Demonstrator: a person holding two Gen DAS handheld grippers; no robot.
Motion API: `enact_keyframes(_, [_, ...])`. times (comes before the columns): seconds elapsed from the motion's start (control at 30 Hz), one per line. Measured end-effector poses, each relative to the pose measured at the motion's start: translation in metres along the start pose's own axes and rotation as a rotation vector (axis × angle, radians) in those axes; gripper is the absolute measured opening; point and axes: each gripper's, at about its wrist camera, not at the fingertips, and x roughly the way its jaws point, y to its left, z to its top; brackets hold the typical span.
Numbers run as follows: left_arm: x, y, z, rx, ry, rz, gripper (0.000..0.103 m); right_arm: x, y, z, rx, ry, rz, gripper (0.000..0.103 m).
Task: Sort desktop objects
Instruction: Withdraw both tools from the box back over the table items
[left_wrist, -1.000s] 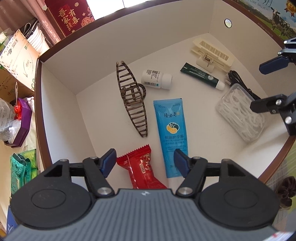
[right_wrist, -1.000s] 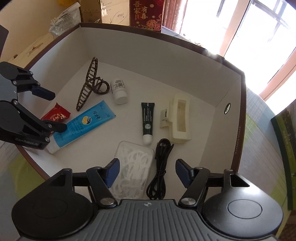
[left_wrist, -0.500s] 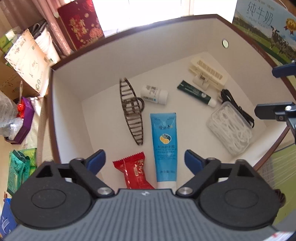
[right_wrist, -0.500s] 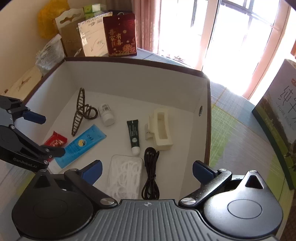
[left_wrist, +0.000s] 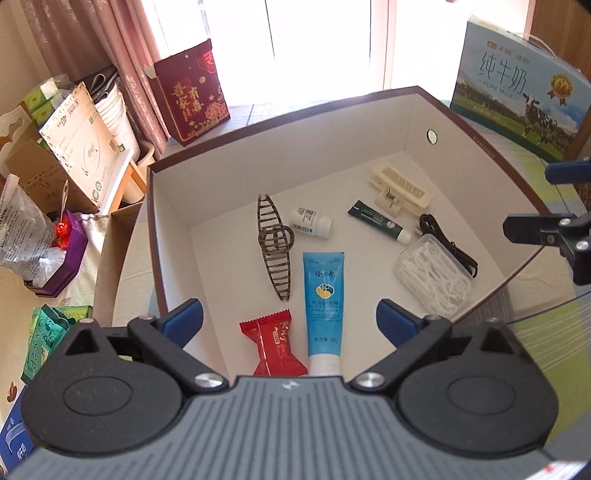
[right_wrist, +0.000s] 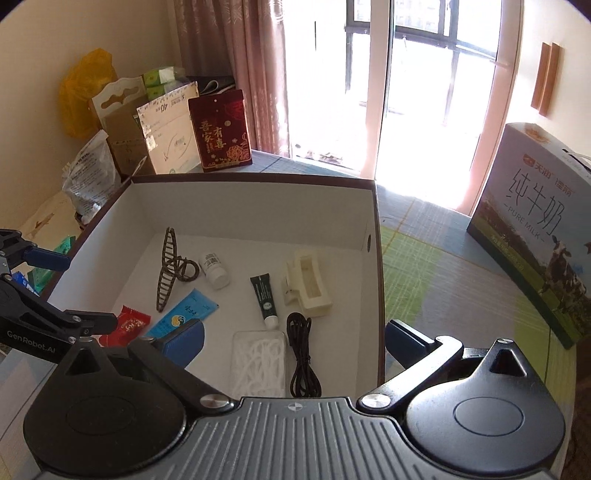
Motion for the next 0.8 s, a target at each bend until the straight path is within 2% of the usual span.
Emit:
enact_keyframes(0.13, [-0.019, 0.002, -0.004, -0.030, -0.039, 0.001, 0.099, -0.016, 0.002, -0.006, 0.029, -0.029, -0.001, 0.101])
enact_keyframes(0.3, [-0.045, 0.002, -0.017, -0.067, -0.094, 0.003, 0.099, -0.041, 0.004, -0.018, 0.054, -0.100, -0.077, 0.101])
enact_keyframes(0.5, [-0.074, 0.001, -0.038, -0.109, -0.149, 0.059, 0.102, -0.068, 0.009, -0.037, 0.041, -0.153, -0.113, 0.101])
enact_keyframes(0.8, [-0.097, -0.001, -0.072, -0.162, -0.151, 0.076, 0.102, -0.094, 0.016, -0.065, 0.114, -0.177, -0.091, 0.101])
